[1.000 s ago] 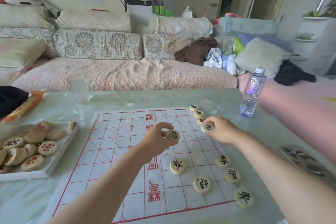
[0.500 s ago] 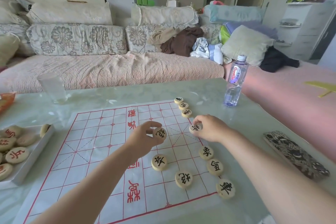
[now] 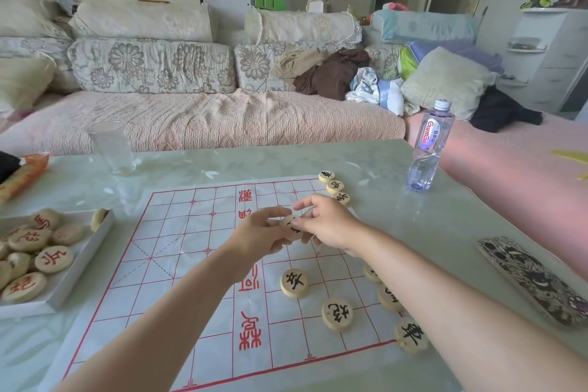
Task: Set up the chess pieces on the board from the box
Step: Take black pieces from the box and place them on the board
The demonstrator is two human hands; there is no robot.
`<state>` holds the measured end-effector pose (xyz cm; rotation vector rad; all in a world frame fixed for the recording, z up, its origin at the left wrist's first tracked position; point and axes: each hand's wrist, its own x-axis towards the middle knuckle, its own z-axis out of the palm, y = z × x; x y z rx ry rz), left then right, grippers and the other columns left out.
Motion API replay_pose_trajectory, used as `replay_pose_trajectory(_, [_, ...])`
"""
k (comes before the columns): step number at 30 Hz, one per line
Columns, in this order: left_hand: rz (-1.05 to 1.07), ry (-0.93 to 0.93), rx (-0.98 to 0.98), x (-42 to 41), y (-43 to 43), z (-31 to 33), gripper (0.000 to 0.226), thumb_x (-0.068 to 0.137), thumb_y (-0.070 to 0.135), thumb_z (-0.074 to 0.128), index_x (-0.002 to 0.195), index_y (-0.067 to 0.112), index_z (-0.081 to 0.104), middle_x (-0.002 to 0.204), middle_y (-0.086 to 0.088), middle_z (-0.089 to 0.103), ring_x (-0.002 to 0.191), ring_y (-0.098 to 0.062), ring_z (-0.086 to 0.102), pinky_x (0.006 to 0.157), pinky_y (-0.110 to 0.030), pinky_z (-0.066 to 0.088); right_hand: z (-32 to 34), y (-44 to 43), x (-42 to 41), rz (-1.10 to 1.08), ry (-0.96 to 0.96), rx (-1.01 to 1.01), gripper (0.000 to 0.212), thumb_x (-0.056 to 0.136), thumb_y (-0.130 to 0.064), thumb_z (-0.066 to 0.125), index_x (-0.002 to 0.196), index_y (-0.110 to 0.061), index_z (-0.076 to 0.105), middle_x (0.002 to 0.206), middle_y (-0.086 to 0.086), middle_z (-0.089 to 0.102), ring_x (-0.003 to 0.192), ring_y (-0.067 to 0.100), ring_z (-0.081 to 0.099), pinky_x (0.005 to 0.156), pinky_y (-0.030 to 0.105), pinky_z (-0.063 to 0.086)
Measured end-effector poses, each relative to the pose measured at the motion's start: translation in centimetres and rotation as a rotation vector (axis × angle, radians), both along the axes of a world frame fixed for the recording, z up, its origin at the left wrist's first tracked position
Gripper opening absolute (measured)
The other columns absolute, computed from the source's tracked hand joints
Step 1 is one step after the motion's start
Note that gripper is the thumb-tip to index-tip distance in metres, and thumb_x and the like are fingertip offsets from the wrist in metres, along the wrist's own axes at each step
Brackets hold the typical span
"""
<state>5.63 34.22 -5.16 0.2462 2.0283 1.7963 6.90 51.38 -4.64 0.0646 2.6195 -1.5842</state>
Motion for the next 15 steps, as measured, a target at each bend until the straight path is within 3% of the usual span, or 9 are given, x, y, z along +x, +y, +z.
replay_pose_trajectory(3, [0.072,-0.019,0.009,-0.9,-0.2,0.0,0.032,0.083,0.006,0.07,0.113,0.012,0.062,0.09,-0.012,0.072,0.074,-0.018,0.068,0.069,-0.024,0.055,-0.3,-0.2,-0.6,0.072,0.03,0.05,0.033,0.084,-0.022,0.077,0.113,-0.026,0.061,0.106,-0.003,0.07,0.074,0.013,0.068,0.064,0.03,0.054])
replay_pose_trajectory(5, [0.114,-0.017,0.031,-1.7,-0.1,-0.1,0.033,0.082,0.009,0.072,0.113,0.011,0.061,0.085,-0.009,0.071,0.07,-0.019,0.068,0.075,-0.028,0.058,-0.3,-0.4,-1.2,0.095,0.053,0.117,0.045,0.076,-0.022,0.085,0.115,-0.027,0.063,0.112,-0.011,0.066,0.074,0.009,0.068,0.072,0.027,0.057])
replay_pose_trajectory(7, [0.131,-0.032,0.056,-2.8,-0.1,-0.2,0.04,0.081,0.015,0.075,0.117,0.012,0.058,0.088,-0.008,0.071,0.076,-0.023,0.069,0.081,-0.034,0.058,-0.2,-0.5,-2.0,0.081,0.082,0.162,0.047,0.075,-0.023,0.086,0.117,-0.025,0.064,0.112,-0.013,0.065,0.064,-0.007,0.06,0.063,0.011,0.047])
replay_pose_trajectory(9, [0.128,-0.017,0.017,-4.0,-0.1,-0.4,0.04,0.085,0.022,0.072,0.12,0.014,0.055,0.095,-0.007,0.071,0.081,-0.022,0.071,0.077,-0.032,0.059,-0.4,-0.4,-3.1,0.051,0.113,0.203,0.04,0.079,-0.033,0.082,0.114,-0.028,0.064,0.11,-0.014,0.065,0.065,-0.011,0.055,0.06,0.008,0.04])
replay_pose_trajectory(12, [0.133,0.196,-0.308,-5.8,-0.3,-1.4,0.034,0.091,0.032,0.06,0.124,0.021,0.054,0.106,0.003,0.065,0.087,-0.016,0.066,0.074,-0.03,0.054,-0.9,0.4,-4.9,-0.018,0.095,0.287,0.042,0.083,-0.044,0.075,0.119,-0.028,0.059,0.114,-0.012,0.062,0.091,0.004,0.06,0.068,0.016,0.042])
replay_pose_trajectory(15, [0.093,0.535,-0.793,-7.7,-1.9,-3.1,0.036,0.092,0.033,0.055,0.127,0.028,0.052,0.124,0.002,0.054,0.112,-0.018,0.05,0.089,-0.032,0.045,-1.9,1.5,-7.5,-0.107,0.087,0.447,0.034,0.082,-0.041,0.074,0.11,-0.03,0.061,0.11,-0.01,0.063,0.096,0.011,0.059,0.074,0.024,0.046])
